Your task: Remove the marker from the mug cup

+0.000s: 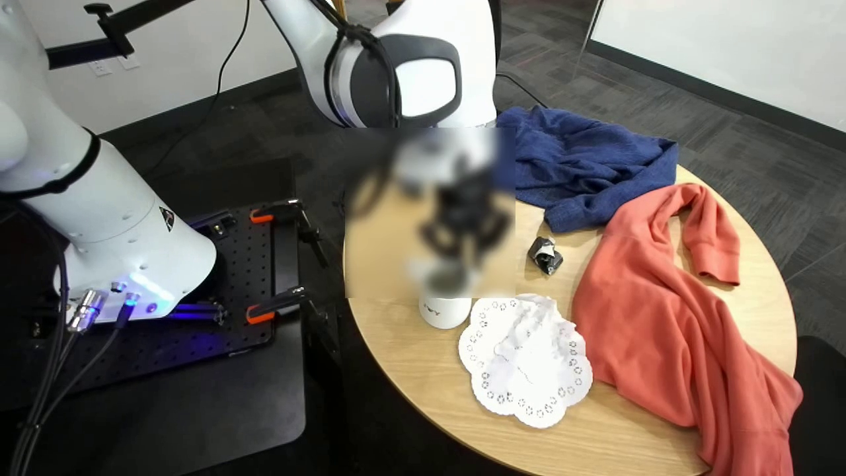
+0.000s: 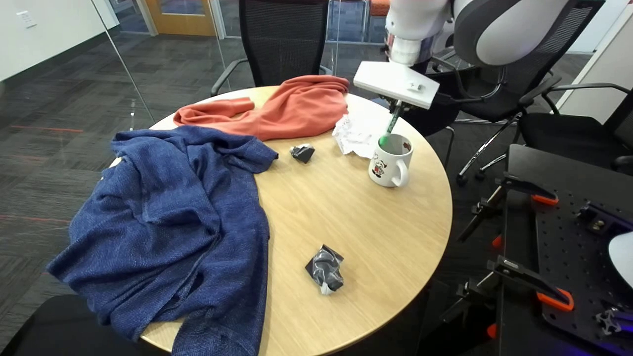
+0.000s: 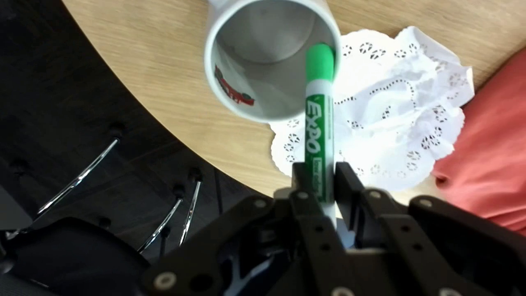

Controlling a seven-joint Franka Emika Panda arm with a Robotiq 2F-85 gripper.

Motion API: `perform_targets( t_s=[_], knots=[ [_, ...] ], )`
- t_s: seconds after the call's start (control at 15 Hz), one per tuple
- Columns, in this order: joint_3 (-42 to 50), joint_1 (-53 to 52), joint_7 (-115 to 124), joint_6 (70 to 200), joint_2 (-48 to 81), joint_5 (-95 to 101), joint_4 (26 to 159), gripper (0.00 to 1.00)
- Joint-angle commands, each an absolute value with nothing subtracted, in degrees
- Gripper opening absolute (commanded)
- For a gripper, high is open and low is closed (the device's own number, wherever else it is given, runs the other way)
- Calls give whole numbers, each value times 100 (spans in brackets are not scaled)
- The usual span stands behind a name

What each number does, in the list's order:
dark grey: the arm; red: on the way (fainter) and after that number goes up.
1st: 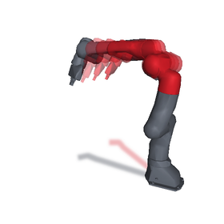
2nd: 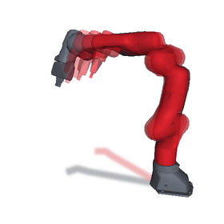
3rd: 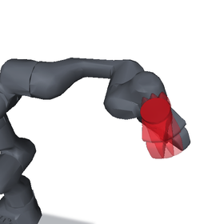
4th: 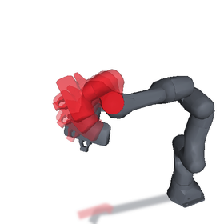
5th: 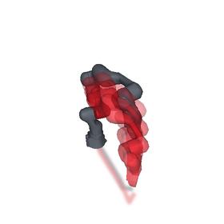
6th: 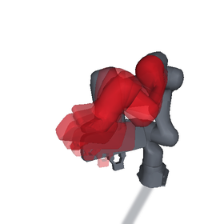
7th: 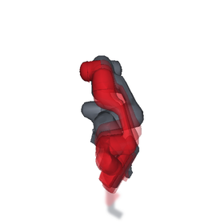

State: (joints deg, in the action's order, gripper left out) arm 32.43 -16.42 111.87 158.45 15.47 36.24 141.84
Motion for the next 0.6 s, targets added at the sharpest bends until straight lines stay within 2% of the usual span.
perform_targets(
  t_s=[0.0, 0.27, 0.53],
  knots=[
    [2961, -1280, 11409, 15470, 271, 4332, 14614, 5],
    [1946, -465, 11203, 15469, -423, 4189, 14798, 5],
    [1080, -78, 10883, 15711, -509, 3595, 14849, 5]
  ],
)
